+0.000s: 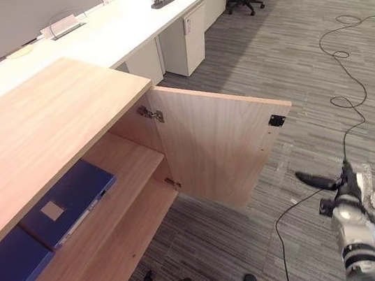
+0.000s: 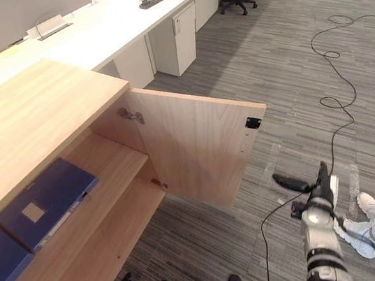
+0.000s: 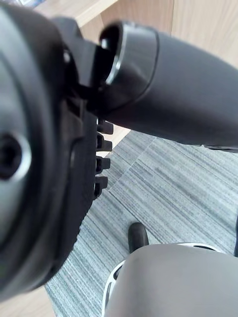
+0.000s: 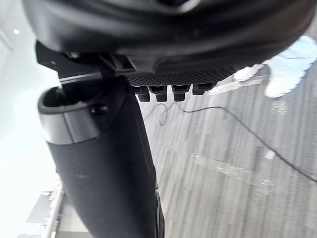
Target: Walk over to the cabinet, pick up the folder, carry it to the office cabinet, place the folder inside the office cabinet, then close the office cabinet door
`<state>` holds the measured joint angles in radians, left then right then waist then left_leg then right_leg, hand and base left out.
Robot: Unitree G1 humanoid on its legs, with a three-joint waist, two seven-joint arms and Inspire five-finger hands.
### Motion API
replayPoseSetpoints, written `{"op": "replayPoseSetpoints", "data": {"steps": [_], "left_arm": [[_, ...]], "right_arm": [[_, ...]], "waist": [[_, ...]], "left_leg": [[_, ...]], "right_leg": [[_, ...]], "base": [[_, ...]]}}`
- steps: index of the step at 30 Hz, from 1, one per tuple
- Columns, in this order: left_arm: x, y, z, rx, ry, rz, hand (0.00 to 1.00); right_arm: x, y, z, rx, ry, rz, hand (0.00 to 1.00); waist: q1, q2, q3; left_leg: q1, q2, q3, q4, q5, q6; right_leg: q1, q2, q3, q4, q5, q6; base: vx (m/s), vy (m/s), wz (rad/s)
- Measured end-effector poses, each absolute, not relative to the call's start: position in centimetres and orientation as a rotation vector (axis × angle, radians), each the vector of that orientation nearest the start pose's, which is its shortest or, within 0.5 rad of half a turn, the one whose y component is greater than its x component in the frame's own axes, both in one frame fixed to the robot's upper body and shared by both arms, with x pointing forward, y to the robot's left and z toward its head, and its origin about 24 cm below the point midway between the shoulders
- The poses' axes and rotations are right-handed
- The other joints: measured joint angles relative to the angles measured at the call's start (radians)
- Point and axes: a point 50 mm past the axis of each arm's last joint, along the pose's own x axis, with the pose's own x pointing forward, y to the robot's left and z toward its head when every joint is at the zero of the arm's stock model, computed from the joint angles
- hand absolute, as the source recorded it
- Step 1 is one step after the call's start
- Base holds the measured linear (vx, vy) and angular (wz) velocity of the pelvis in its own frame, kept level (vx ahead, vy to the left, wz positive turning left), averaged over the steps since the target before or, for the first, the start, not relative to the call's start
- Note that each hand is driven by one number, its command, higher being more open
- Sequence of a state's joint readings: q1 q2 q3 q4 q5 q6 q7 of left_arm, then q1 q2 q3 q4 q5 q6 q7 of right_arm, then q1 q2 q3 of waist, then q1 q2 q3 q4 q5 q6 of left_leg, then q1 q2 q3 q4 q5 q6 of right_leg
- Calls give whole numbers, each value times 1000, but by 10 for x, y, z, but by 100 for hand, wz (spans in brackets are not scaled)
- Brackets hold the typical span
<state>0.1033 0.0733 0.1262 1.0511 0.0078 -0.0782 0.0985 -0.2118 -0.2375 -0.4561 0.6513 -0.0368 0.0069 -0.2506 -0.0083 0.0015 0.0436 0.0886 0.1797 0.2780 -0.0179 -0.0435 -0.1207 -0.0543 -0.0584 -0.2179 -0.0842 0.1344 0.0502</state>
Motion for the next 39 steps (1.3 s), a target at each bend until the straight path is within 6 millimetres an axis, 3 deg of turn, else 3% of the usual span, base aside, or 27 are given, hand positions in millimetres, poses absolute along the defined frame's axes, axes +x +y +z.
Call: {"op": "replayPoseSetpoints", "data": {"steps": [4,7,11,20,29,34,39], "left_arm": [[88,202,-160,26,1069,275,100],[86,203,-161,6,1071,291,100],[85,204,-161,-5,1071,304,100],[85,208,-160,-35,1064,348,100],[84,211,-160,-54,1061,376,100],[82,214,-160,-70,1064,402,100],[83,215,-161,-67,1074,400,100]], "right_arm": [[273,-315,14,-156,246,-665,100],[290,-311,30,-168,194,-606,100],[321,-291,50,-123,133,-495,100],[360,-264,88,-110,55,-366,100],[361,-261,87,-88,62,-320,100],[362,-259,87,-211,78,-266,100],[358,-253,66,-312,173,-183,100]], "waist": [[1,3,0],[2,3,0],[5,6,4],[4,9,29],[-1,5,45],[-11,-3,55],[-18,-3,60]], "left_leg": [[-4,-8,-30,0,2,2],[-2,-12,-46,0,3,4],[-5,-17,-64,0,7,9],[-6,-19,-77,-14,20,12],[-4,-28,-78,-14,21,15],[-4,-28,-77,-15,21,15],[-5,-26,-65,-21,21,15]], "right_leg": [[8,-11,-20,0,0,1],[21,-16,-31,0,1,1],[21,-20,-40,-1,2,3],[21,-21,-52,-1,6,3],[21,-29,-50,-1,12,6],[17,-29,-45,-4,13,6],[2,-22,-26,-1,15,5]], "base": [[-25,13,15],[-61,15,15],[-78,10,7],[-21,1,4],[-22,10,-1],[-47,13,-3],[-12,12,-11]]}}
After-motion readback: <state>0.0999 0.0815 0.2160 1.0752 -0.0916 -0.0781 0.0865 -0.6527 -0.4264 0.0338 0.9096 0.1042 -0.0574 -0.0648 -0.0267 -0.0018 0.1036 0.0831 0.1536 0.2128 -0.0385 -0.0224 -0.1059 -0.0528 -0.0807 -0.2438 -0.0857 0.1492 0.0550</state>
